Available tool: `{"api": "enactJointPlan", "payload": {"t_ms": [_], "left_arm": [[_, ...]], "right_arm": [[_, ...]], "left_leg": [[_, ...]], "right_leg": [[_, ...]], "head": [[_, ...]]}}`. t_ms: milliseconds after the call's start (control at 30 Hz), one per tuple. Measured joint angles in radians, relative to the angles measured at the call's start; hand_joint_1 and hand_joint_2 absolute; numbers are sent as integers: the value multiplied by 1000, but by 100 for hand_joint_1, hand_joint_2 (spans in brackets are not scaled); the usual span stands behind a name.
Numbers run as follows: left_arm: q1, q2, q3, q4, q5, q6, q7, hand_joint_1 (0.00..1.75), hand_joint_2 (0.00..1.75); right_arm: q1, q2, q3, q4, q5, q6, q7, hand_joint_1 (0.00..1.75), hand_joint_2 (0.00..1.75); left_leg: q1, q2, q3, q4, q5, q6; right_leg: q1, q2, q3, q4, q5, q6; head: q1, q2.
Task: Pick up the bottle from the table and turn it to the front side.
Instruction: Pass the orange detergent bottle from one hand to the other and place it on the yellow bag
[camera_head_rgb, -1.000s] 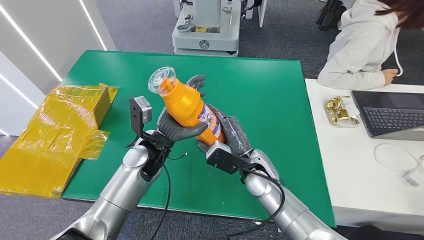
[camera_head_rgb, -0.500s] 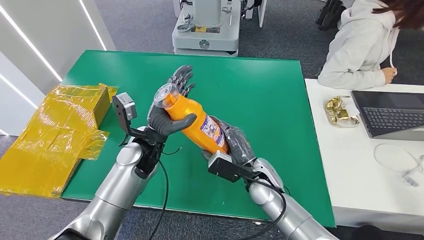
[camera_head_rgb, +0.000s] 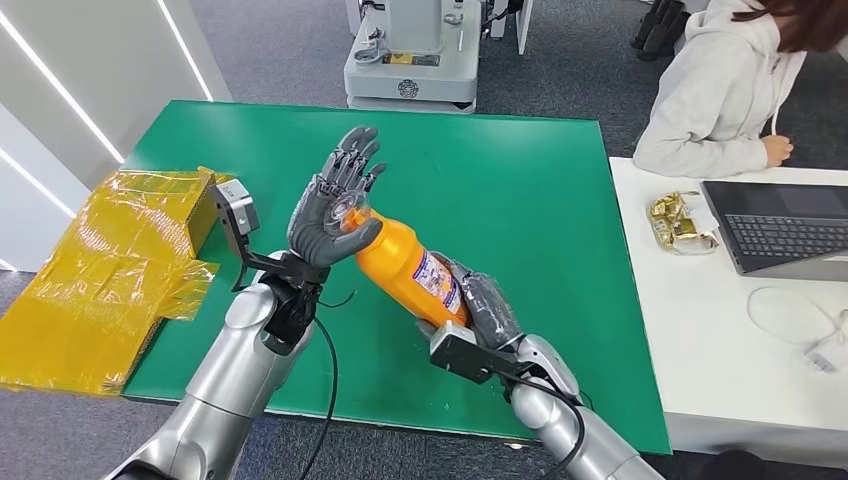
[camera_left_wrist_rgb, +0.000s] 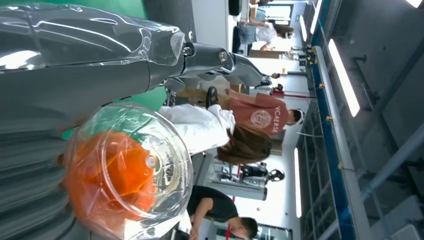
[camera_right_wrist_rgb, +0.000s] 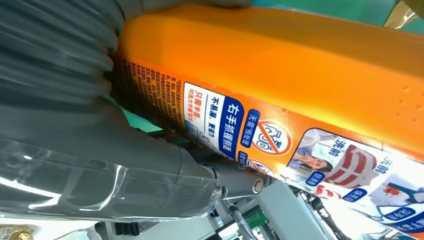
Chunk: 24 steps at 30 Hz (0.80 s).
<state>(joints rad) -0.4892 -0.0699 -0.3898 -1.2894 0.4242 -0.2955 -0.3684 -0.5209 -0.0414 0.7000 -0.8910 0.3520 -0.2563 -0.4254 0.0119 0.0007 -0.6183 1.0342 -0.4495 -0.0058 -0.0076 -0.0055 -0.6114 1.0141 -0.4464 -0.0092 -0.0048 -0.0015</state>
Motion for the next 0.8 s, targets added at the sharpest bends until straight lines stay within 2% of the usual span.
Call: {"api": "enactJointPlan", "payload": {"t_ms": [500,800], "left_arm": [[-2,-13,-34,8,0,-29,22,0,175],[-1,-14,-47,9,-37,-25,-7,0,175]], "right_arm": [[46,-33,-32,-96,2,-13,39,175,175],[39,-38,-59,-121,-15,-7,41,175,175]], "left_leg": [[0,1,0,0,0,0],[0,1,0,0,0,0]], "right_leg": [[0,1,0,0,0,0],[0,1,0,0,0,0]], "head": [[0,0],[0,0]]}}
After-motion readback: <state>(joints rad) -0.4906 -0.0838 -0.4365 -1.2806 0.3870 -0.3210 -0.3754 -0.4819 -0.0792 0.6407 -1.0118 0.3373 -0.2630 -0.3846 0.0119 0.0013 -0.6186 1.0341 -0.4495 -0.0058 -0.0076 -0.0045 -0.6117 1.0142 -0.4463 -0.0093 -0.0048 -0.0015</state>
